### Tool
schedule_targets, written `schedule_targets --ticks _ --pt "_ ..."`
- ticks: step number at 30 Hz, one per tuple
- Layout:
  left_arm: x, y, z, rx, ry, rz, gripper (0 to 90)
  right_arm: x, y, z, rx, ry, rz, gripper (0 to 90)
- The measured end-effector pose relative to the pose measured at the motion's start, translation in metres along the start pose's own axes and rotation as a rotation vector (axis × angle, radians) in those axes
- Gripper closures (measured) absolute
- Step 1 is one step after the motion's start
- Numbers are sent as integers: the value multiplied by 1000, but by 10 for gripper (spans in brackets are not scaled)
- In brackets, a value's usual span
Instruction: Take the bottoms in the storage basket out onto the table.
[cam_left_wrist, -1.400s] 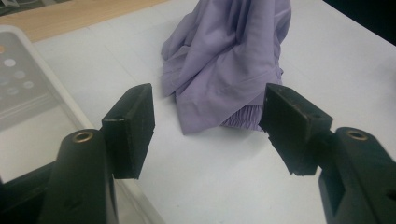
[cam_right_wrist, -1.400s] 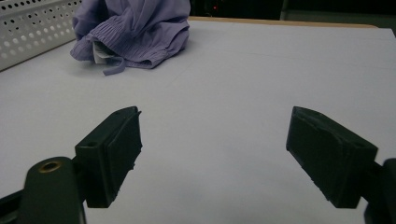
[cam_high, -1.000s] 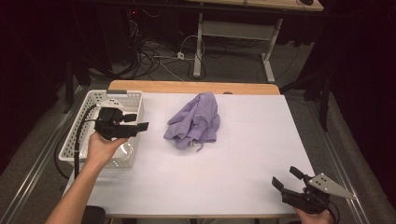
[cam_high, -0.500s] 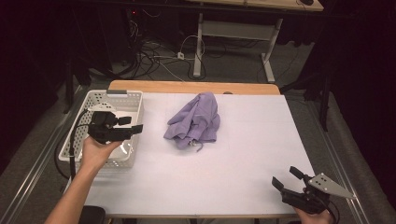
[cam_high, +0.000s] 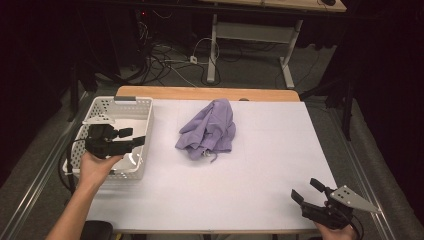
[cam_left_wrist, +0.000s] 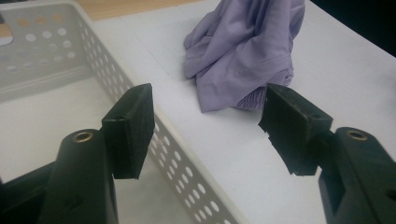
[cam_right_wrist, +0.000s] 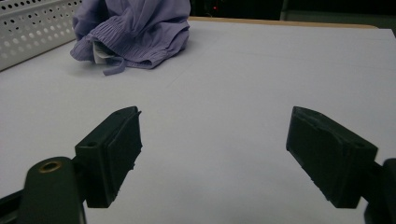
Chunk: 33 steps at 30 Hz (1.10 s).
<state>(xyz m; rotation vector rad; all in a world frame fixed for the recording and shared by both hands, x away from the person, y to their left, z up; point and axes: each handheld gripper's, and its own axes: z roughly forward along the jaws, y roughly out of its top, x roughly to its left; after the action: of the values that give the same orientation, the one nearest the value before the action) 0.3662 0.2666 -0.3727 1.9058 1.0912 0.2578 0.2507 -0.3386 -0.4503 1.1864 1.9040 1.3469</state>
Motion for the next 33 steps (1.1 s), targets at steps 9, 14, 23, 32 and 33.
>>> schedule_targets --ticks 9,14,23,32,33 --pt "1 -5 -10 -15 13 1 343 0 0 0 -1 -2 -4 187" --pt "2 -10 -12 -19 17 -8 343 0 0 0 -2 -2 -4 187" --pt "1 -18 -18 -37 28 -8 343 0 0 0 -3 -2 -6 187" --pt "0 -25 -23 -57 27 -13 343 0 0 0 -3 -3 -5 187" --pt "0 -25 -24 -59 27 -15 343 0 0 0 -3 -3 -6 187"
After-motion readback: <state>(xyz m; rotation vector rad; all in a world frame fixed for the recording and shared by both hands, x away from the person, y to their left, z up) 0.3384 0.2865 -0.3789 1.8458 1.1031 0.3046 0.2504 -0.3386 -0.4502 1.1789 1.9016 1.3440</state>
